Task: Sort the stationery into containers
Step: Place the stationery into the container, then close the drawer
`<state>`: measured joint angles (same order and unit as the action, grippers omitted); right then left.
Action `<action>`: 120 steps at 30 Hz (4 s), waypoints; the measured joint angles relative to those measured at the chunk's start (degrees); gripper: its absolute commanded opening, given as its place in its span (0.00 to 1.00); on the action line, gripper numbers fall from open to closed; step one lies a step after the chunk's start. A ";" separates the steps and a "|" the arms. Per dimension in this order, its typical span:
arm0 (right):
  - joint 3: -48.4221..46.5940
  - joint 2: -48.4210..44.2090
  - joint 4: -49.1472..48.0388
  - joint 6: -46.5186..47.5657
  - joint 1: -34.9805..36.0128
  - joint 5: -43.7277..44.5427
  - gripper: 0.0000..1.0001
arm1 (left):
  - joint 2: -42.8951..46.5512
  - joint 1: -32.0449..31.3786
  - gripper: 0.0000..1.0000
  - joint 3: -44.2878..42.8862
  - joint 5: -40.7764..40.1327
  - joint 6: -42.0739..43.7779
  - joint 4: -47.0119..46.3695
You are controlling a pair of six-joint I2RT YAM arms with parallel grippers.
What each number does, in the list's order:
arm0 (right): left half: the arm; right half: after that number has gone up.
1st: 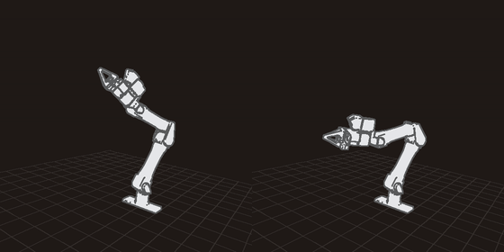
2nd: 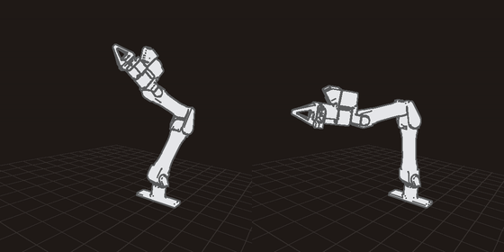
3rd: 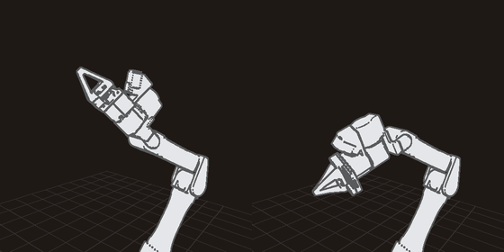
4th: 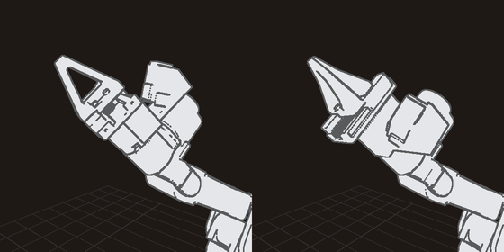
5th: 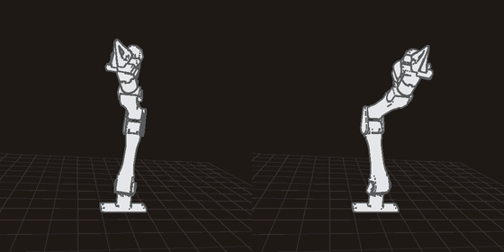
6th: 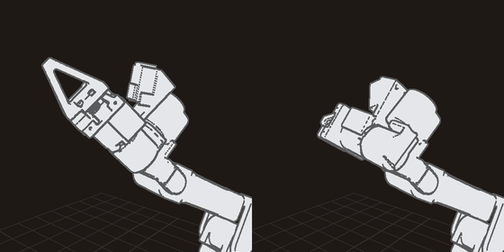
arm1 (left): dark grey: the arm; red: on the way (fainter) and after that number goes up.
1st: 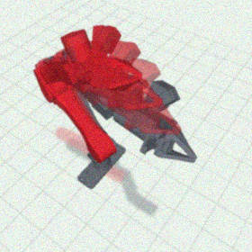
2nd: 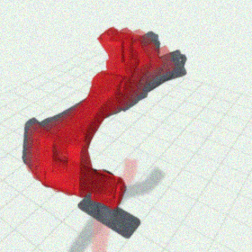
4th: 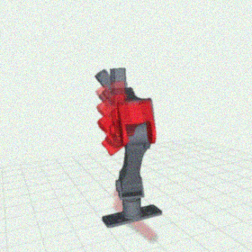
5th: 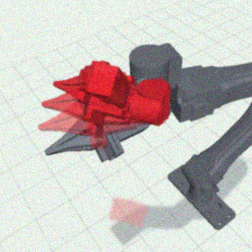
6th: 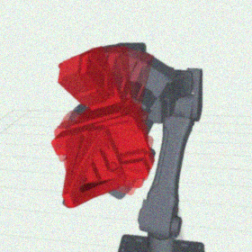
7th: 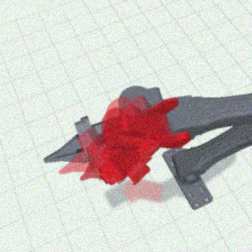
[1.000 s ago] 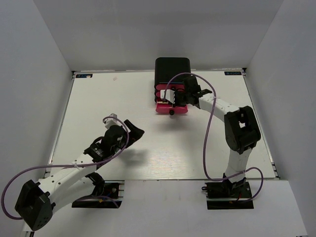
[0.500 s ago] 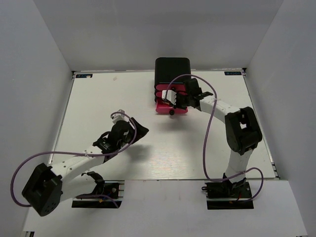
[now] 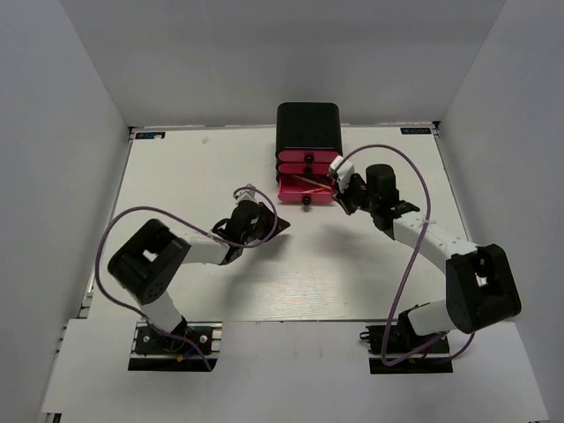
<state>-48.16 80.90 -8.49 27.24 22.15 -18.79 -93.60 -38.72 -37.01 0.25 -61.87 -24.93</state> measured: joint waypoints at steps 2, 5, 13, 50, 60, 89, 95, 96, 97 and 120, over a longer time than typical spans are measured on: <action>3.48 -1.42 -0.33 -3.23 -1.09 0.11 0.09 | -4.02 -0.04 0.23 -0.07 0.00 -1.64 -6.01; 7.76 -5.09 -0.22 -6.19 -2.21 0.26 0.11 | -10.43 -0.04 0.31 -1.57 -0.09 -4.20 -13.40; 10.19 -10.95 -1.84 -9.70 -3.45 0.24 0.11 | -23.54 -0.04 0.39 -11.13 -0.20 -9.11 -22.43; 12.09 -11.54 -3.30 -11.23 -6.95 -1.99 0.11 | -26.93 -0.46 0.22 -22.75 -1.57 -10.62 -8.63; 12.46 -11.54 -3.39 -11.26 -7.87 -2.05 0.12 | -28.98 -0.26 0.31 -27.67 -2.38 -10.80 -5.88; 12.50 -12.09 -3.32 -10.97 -10.10 -2.43 0.12 | -33.70 0.57 0.42 -37.70 -8.39 -15.78 1.79; 13.33 -12.24 -3.28 -10.60 -10.51 -2.62 0.14 | -33.66 0.57 0.37 -36.63 -8.20 -16.13 -0.02; 13.46 -12.24 -3.21 -10.51 -10.54 -2.69 0.15 | -33.44 0.59 0.37 -35.56 -8.17 -16.13 -0.87; 13.55 -12.24 -3.19 -10.51 -10.56 -2.78 0.17 | -33.20 0.63 0.37 -34.32 -8.13 -16.11 -1.29; 10.69 -14.03 3.08 -20.79 -10.56 3.50 0.90 | 20.74 -0.28 1.00 2.01 2.23 15.80 3.98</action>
<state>-37.47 66.87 -5.41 6.46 11.60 -15.29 -72.86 -39.00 -35.00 2.48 -46.06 -20.95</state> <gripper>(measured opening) 0.904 0.997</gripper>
